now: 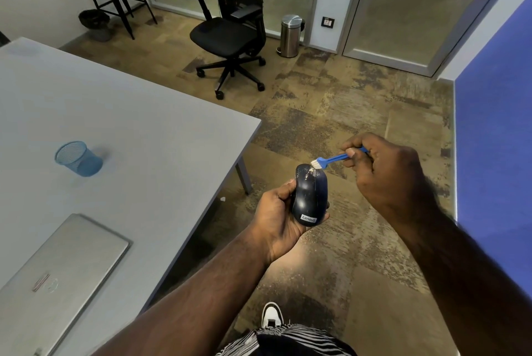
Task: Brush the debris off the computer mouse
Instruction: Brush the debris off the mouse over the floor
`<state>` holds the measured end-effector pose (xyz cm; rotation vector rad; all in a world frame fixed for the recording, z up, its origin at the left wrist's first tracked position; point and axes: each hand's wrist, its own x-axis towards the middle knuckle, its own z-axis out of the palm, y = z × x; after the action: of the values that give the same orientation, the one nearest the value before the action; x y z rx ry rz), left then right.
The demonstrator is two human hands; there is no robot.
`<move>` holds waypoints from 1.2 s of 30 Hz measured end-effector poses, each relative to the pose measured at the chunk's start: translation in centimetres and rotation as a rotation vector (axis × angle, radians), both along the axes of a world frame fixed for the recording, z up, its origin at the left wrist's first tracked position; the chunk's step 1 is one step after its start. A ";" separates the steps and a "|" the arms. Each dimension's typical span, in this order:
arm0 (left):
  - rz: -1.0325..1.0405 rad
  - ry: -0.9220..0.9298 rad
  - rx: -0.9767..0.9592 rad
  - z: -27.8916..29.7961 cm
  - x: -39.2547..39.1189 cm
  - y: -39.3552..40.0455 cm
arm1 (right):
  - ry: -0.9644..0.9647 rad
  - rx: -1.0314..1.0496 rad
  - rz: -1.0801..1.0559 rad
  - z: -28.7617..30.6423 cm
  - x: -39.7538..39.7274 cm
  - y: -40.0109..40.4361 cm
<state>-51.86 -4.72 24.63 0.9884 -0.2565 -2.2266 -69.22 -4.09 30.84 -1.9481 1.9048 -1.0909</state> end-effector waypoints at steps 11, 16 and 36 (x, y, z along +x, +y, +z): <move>0.000 -0.007 -0.008 0.1 0.1 -0.2 | -0.049 0.013 0.097 0.4 -0.7 -0.7; -0.001 -0.008 -0.015 0.1 0.2 -0.2 | -0.027 -0.009 0.111 0.9 -1.2 -0.9; 0.011 -0.039 -0.019 -0.1 0.1 -0.3 | 0.029 0.064 0.263 2.0 -2.2 -0.4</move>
<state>-51.73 -5.04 24.52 1.0218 -0.2879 -2.1926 -71.38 -4.47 32.82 -2.1138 1.6163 -0.9203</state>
